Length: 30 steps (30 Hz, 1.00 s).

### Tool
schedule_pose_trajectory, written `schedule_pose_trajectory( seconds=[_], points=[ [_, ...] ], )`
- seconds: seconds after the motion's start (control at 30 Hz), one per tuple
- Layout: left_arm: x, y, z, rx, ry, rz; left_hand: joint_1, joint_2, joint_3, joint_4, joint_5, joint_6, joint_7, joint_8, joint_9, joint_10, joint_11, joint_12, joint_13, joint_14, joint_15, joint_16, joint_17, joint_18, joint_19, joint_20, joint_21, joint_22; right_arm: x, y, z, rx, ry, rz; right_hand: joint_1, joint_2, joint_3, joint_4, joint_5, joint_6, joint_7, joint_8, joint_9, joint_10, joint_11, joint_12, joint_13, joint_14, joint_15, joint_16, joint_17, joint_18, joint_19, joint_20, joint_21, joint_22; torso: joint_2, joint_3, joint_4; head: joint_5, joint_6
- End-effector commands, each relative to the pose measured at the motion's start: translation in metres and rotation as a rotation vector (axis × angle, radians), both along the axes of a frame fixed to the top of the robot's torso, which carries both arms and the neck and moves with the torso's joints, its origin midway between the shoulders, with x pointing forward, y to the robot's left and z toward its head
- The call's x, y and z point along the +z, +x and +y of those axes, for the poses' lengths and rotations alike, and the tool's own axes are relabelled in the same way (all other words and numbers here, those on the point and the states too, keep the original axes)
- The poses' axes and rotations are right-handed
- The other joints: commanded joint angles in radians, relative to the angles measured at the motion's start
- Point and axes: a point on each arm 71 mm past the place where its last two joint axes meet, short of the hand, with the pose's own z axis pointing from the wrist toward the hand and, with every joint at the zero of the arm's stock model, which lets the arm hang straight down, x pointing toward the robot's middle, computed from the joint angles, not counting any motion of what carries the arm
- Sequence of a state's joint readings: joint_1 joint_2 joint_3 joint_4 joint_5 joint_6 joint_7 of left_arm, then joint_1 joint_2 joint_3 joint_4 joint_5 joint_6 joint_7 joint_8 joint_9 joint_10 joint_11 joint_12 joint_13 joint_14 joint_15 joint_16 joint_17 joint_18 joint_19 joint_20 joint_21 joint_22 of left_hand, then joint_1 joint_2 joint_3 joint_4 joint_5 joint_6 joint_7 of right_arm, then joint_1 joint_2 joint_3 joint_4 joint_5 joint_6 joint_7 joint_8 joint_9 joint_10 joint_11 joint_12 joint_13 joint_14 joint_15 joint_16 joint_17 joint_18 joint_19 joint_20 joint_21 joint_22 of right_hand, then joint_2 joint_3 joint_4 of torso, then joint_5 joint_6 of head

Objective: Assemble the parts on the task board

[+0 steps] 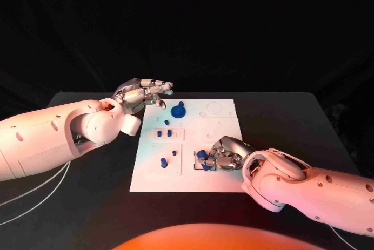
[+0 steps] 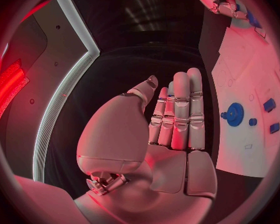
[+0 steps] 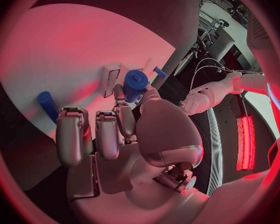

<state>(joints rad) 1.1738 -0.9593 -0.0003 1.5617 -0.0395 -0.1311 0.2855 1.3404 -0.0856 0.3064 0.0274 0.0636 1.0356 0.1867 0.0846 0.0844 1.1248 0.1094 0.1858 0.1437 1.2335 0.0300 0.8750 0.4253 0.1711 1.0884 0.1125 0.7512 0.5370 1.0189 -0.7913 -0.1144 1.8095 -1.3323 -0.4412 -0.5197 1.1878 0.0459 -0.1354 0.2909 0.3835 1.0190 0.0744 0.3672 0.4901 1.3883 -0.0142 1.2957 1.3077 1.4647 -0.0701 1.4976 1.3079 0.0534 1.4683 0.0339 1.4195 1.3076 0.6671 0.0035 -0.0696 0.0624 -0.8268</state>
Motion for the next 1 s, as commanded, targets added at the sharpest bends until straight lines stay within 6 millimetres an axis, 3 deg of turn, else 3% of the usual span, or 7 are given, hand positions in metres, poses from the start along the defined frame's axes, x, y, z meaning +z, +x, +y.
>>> schedule_pose_trajectory(
  seconds=[0.03,0.23,0.4,0.53,0.83,1.0],
  points=[
    [0.001,-0.001,-0.002,-0.020,-0.010,-0.007,-0.002,0.006,-0.006,0.000,-0.001,-0.007,-0.003,0.007,-0.001,-0.008,0.000,0.007,0.001,-0.008,-0.001,-0.002,-0.001,0.013,0.000,0.006,-0.006,-0.001,-0.002,0.001,0.002,0.007,-0.009,0.017,-0.011,0.004,-0.009,-0.001,-0.007,0.008,-0.014,0.003,-0.001,0.007,0.002,0.005,0.045,0.088,-0.009,0.006,0.175,-0.017,0.056,-0.007,0.005,0.139,0.000,0.0003,-0.0003,0.003,-0.002],
    [0.001,-0.001,-0.002,-0.020,-0.009,-0.007,-0.002,0.006,-0.006,0.000,-0.001,-0.007,-0.003,0.007,-0.001,-0.008,0.000,0.007,0.001,-0.008,-0.001,-0.002,-0.001,0.013,0.000,0.006,-0.006,-0.001,-0.004,0.004,0.004,-0.008,-0.011,0.014,-0.041,0.006,-0.042,-0.001,-0.076,0.000,-0.013,0.007,0.005,-0.001,0.003,-0.009,0.038,0.087,-0.009,0.005,0.174,-0.015,0.053,-0.008,-0.001,0.135,0.000,0.0000,-0.0007,0.005,-0.002],
    [0.001,-0.001,-0.002,-0.019,-0.009,-0.007,-0.002,0.006,-0.006,0.000,-0.001,-0.007,-0.003,0.007,-0.001,-0.008,0.000,0.007,0.001,-0.008,-0.001,-0.002,-0.001,0.013,0.000,0.006,-0.006,-0.001,-0.003,0.005,0.003,-0.025,0.000,-0.002,-0.125,0.007,-0.106,0.000,-0.243,-0.021,-0.005,0.006,0.011,-0.039,0.011,-0.065,0.002,0.086,-0.003,0.004,0.173,-0.012,0.047,-0.003,-0.019,0.124,0.000,0.0002,-0.0011,0.007,-0.004],
    [0.001,-0.001,-0.002,-0.020,-0.008,-0.005,-0.002,0.006,-0.006,0.000,-0.001,-0.007,-0.003,0.007,-0.001,-0.008,0.000,0.007,0.001,-0.008,-0.001,-0.002,-0.001,0.013,0.000,0.006,-0.006,-0.001,-0.001,0.006,0.004,-0.031,0.010,-0.027,-0.181,0.003,-0.139,0.003,-0.314,-0.032,-0.002,0.007,0.014,-0.053,0.014,-0.086,-0.012,0.086,0.001,0.003,0.172,-0.010,0.044,0.001,-0.027,0.119,-0.001,0.0004,-0.0020,0.007,-0.006],
    [0.001,-0.001,-0.002,-0.022,-0.008,-0.004,0.000,0.007,-0.008,-0.001,-0.002,-0.009,-0.003,0.007,-0.001,-0.010,0.000,0.009,0.002,-0.008,-0.001,-0.001,-0.001,0.013,0.001,0.006,-0.007,-0.002,0.004,0.004,0.001,-0.032,0.021,-0.069,-0.192,0.000,-0.144,0.002,-0.321,-0.034,-0.001,0.008,0.015,-0.053,0.015,-0.086,-0.012,0.085,0.001,0.002,0.172,-0.010,0.045,0.001,-0.025,0.121,-0.001,0.0008,-0.0011,0.006,-0.006],
    [0.001,-0.001,-0.001,-0.019,-0.007,-0.003,0.000,0.007,-0.008,-0.001,-0.002,-0.009,-0.003,0.007,-0.001,-0.010,0.000,0.009,0.002,-0.008,-0.001,-0.001,-0.001,0.013,0.001,0.006,-0.007,-0.002,0.008,-0.001,-0.004,-0.016,0.028,-0.078,-0.167,0.015,-0.138,-0.003,-0.278,-0.029,-0.004,0.016,0.021,-0.039,0.012,-0.070,0.001,0.086,0.000,0.003,0.173,-0.012,0.048,0.001,-0.019,0.127,-0.001,0.0012,-0.0023,0.009,-0.006]
  ],
)
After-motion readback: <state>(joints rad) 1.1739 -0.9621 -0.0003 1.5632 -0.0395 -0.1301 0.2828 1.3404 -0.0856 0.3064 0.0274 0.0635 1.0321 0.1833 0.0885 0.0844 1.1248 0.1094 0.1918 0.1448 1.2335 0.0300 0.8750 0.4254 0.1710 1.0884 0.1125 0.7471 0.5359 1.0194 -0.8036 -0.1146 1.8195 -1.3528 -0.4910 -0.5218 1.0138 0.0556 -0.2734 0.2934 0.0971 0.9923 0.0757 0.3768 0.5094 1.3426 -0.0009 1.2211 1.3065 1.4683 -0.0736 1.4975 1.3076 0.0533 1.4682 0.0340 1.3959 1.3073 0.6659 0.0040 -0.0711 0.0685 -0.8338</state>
